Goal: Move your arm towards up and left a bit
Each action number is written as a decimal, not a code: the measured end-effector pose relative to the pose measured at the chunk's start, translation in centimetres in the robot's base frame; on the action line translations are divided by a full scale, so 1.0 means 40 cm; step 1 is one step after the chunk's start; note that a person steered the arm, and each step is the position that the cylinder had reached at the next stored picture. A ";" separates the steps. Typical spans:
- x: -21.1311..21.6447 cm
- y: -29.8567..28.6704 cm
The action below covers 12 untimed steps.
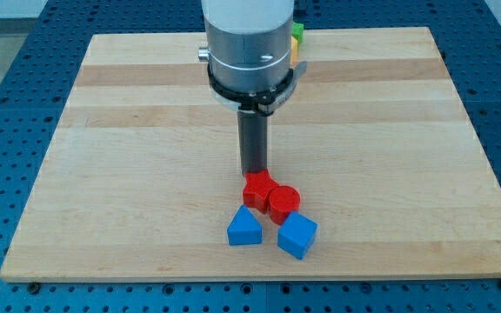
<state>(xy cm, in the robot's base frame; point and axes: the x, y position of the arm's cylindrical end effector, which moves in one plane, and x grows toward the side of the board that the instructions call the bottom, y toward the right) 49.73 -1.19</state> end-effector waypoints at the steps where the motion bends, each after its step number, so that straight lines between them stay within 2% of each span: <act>1: 0.013 0.000; 4: -0.116 0.000; 8: -0.153 -0.009; 11: -0.190 -0.297; 12: -0.261 -0.380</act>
